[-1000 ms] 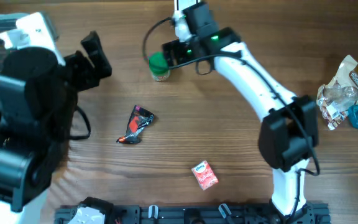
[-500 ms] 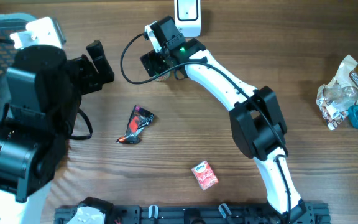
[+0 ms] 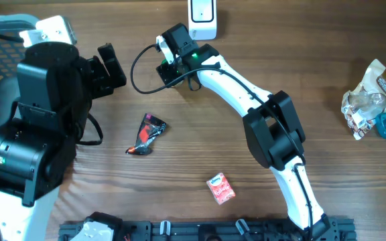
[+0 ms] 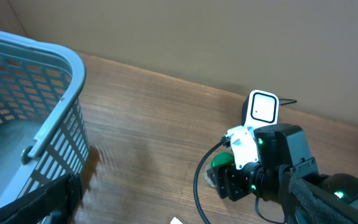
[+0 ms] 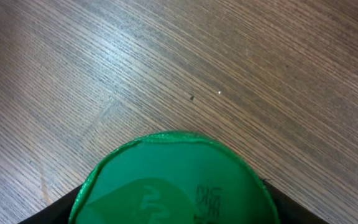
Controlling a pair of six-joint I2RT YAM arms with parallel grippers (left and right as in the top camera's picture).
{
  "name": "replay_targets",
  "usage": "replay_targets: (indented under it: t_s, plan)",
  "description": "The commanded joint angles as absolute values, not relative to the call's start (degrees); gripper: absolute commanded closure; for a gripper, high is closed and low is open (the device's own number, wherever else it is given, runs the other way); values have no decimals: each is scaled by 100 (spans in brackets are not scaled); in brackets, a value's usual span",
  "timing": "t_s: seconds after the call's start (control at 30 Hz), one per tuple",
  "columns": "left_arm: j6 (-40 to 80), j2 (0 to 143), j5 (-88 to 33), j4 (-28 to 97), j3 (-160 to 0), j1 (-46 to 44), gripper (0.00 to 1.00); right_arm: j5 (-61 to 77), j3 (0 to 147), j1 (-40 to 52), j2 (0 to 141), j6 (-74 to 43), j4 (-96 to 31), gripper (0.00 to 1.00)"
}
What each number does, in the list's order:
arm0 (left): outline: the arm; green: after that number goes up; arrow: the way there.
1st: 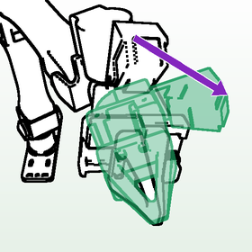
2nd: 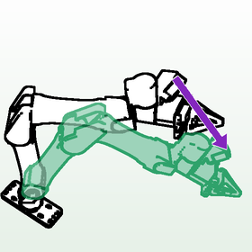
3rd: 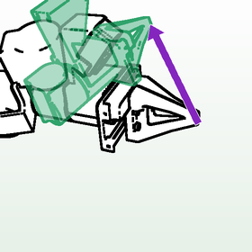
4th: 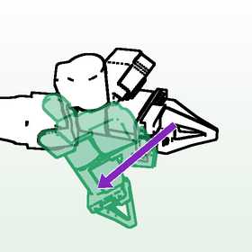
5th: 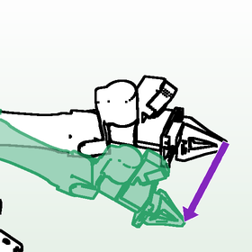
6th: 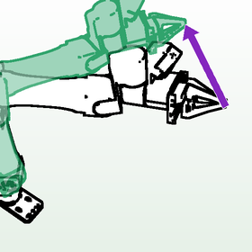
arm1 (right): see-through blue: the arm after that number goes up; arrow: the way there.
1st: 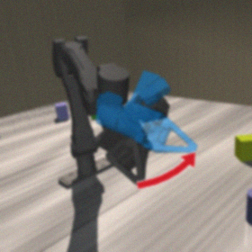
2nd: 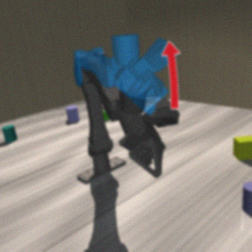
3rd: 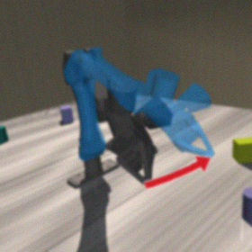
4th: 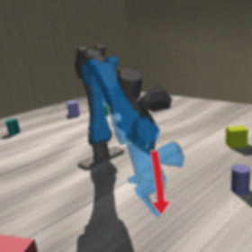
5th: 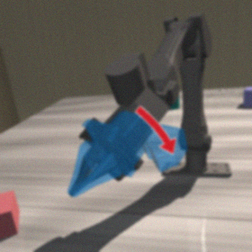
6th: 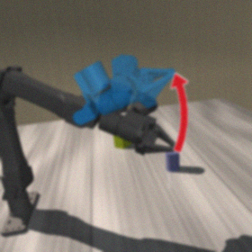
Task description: Scan the item barcode
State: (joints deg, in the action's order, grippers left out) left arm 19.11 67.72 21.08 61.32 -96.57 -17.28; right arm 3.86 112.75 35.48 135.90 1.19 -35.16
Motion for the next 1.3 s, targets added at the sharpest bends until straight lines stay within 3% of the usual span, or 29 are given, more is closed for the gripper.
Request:
replay_targets:
  t_s: [0.0, 0.27, 0.47, 0.53, 0.7, 0.83, 1.03, 1.27]
  plan:
    - [1837, 6783, 2045, 6139, -9642, -1715, 0, 451, 11323, 3581, 13738, 148, -3544, 37]
    - [1837, 6783, 2045, 6132, -9642, -1715, 0, 235, 11325, 3479, 13395, 475, -4156, 40]
    - [1837, 6783, 2062, 6023, -9642, -1715, 0, 290, 11325, 3378, 12512, 1704, -5784, 41]
    - [1837, 6785, 2062, 5953, -9642, -1715, 0, 692, 11325, 3347, 12293, 2110, -6283, 46]
    - [1837, 6805, 2062, 5811, -9642, -1715, 0, 1964, 11325, 3201, 12160, 2276, -7146, 45]
    - [1837, 6864, 2062, 5802, -9642, -1715, 0, 3015, 11325, 3194, 12160, 3214, -7953, 45]
    - [1837, 6989, 2060, 5804, -9642, -1715, 0, 4300, 11325, 2814, 12160, 4812, -7848, 45]
    - [1688, 6995, 2215, 5721, -9642, -1715, 0, 4185, 11314, 2213, 12164, 5323, -7137, 45]
